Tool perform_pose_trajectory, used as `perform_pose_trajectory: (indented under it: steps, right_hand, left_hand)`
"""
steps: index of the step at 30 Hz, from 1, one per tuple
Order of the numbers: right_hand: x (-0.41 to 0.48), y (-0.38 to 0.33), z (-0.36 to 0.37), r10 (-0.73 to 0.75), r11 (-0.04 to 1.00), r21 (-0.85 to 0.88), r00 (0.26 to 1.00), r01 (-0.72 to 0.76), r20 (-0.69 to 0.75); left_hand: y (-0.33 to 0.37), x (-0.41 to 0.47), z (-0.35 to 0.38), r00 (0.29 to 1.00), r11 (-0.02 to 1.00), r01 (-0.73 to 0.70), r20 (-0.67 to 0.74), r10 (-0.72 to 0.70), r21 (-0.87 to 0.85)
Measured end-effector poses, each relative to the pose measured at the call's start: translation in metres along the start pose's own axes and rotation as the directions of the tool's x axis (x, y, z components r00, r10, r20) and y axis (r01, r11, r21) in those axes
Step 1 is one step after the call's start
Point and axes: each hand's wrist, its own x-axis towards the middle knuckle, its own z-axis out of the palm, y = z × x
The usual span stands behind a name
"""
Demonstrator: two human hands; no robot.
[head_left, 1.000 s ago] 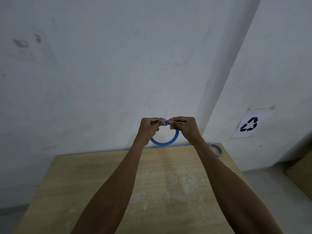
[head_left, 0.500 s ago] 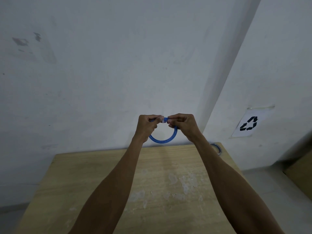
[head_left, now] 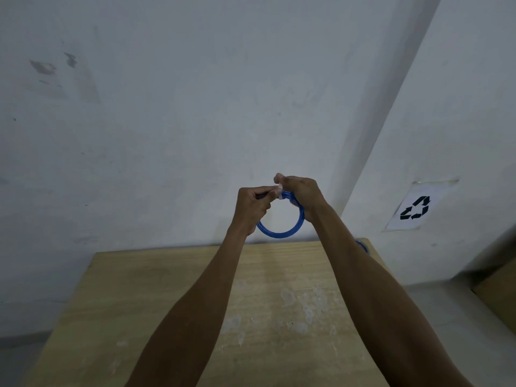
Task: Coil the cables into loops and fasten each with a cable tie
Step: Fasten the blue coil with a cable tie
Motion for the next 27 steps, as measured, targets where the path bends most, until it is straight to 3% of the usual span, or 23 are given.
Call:
perform_pose_trajectory:
  steps: [4, 7, 11, 17, 21, 27]
  right_hand:
    - [0.006, -0.003, 0.002, -0.130, 0.990, -0.060, 0.989, 0.125, -0.074]
    - [0.013, -0.001, 0.003, -0.148, 0.982, -0.136, 0.982, 0.132, -0.114]
    - [0.011, 0.008, 0.004, -0.083, 0.997, -0.008, 0.982, 0.082, -0.170]
    - [-0.008, 0.021, -0.020, 0.054, 0.997, -0.049, 0.998, -0.052, 0.036]
    - [-0.018, 0.041, -0.057, 0.000, 0.999, 0.041, 0.999, -0.002, 0.034]
    - [-0.014, 0.072, -0.122, -0.027, 0.997, 0.069, 0.992, 0.036, -0.121]
  left_hand:
    - [-0.003, -0.003, -0.002, 0.998, 0.997, -0.012, 0.056, 0.008, 0.077]
    - [-0.004, -0.008, 0.001, 0.997, 0.994, -0.043, 0.074, 0.036, 0.101]
    - [-0.008, -0.009, 0.002, 0.997, 0.993, -0.038, 0.068, 0.031, 0.109]
    - [-0.016, 0.002, 0.009, 0.986, 0.994, 0.100, -0.134, -0.104, -0.035]
    - [-0.033, 0.007, 0.019, 0.987, 0.986, 0.160, -0.022, -0.162, -0.048]
    - [-0.052, 0.015, 0.047, 0.951, 0.963, 0.267, 0.170, -0.258, -0.036]
